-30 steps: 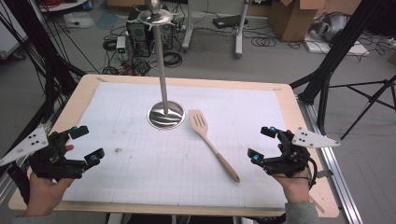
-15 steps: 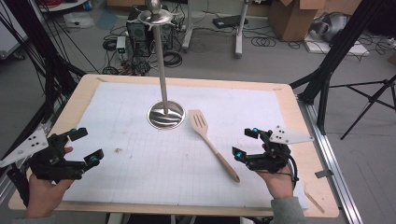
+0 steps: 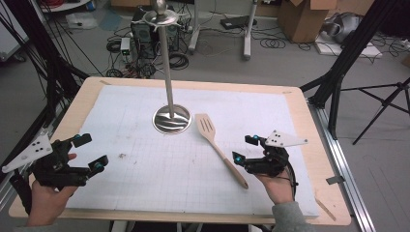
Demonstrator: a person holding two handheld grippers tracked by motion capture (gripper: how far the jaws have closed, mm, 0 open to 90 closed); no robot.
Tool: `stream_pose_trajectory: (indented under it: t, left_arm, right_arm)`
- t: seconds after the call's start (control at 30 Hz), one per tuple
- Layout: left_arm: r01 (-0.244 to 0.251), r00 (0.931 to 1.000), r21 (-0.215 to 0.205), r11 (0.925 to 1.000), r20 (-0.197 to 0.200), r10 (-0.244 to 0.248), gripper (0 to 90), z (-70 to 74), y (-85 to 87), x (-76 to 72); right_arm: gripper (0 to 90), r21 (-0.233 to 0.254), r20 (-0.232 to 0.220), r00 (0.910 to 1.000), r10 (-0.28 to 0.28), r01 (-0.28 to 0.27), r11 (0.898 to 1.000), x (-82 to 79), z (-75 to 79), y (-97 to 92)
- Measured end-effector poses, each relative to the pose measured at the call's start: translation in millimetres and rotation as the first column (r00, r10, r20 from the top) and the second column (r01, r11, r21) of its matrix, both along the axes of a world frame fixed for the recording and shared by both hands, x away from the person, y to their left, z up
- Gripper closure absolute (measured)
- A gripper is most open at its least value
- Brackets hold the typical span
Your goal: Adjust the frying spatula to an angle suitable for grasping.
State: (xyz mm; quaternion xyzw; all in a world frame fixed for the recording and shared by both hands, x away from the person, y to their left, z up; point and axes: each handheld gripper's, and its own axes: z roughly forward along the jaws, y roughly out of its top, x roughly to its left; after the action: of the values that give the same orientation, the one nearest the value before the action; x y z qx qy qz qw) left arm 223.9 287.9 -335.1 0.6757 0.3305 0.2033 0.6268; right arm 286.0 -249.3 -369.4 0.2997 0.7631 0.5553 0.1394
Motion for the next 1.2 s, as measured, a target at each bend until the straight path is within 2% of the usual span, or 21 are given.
stream_pose_trajectory:
  t: [0.13, 0.37, 0.6, 0.73, 0.93, 1.0, 1.03, 1.1, 1.17, 1.2]
  left_arm:
    - [0.000, 1.0000, 0.000, 1.0000, -0.006, 0.000, 2.1, -1.6, -0.5, 0.5]
    - [0.001, 1.0000, 0.002, 1.0000, -0.009, -0.001, 2.1, -3.1, -0.3, 1.1]
    - [-0.001, 0.9998, 0.003, 1.0000, -0.018, 0.001, 2.1, -5.5, 0.0, 2.0]
    - [-0.001, 0.9998, 0.002, 1.0000, -0.020, 0.001, 2.1, -6.3, -0.8, 2.4]
    - [0.000, 0.9997, 0.006, 1.0000, -0.023, 0.000, 2.1, -7.2, -1.0, 2.7]
    - [0.000, 0.9997, 0.004, 1.0000, -0.024, 0.000, 2.1, -7.6, -0.6, 2.8]
    - [-0.002, 0.9997, 0.003, 1.0000, -0.025, 0.002, 2.1, -7.9, -0.4, 2.8]
    - [-0.003, 0.9997, 0.004, 1.0000, -0.026, 0.003, 2.1, -8.1, 1.0, 3.0]
    - [-0.004, 0.9996, -0.002, 1.0000, -0.028, 0.004, 2.1, -8.3, 1.4, 2.9]
    - [-0.001, 0.9996, -0.003, 1.0000, -0.027, 0.001, 2.1, -8.5, 1.9, 2.9]
  right_arm:
    - [24.4, -0.039, -0.026, 0.9997, -0.001, 0.000, 0.999, 3.4, -7.6, 7.1]
    - [30.8, -0.060, -0.042, 0.9991, 0.000, -0.002, 0.998, 6.8, -17.1, 13.8]
    - [37.5, -0.066, -0.077, 0.9970, -0.007, 0.002, 0.998, 10.7, -26.1, 18.0]
    - [45.3, -0.070, -0.074, 0.9972, -0.009, 0.004, 0.998, 11.0, -28.8, 19.9]
    - [61.4, -0.094, -0.105, 0.9945, -0.004, -0.006, 0.996, 10.3, -37.3, 25.3]
    - [66.1, -0.108, -0.127, 0.9918, -0.001, -0.013, 0.994, 10.8, -42.4, 27.1]
    - [66.1, -0.108, -0.127, 0.9918, -0.001, -0.013, 0.994, 10.8, -42.4, 27.1]
    - [72.8, -0.124, -0.131, 0.9914, -0.008, -0.008, 0.992, 10.4, -46.0, 28.6]
    - [75.2, -0.123, -0.127, 0.9919, -0.004, -0.012, 0.992, 10.6, -46.6, 28.5]
    - [80.5, -0.125, -0.131, 0.9913, -0.002, -0.015, 0.992, 10.0, -48.2, 29.3]
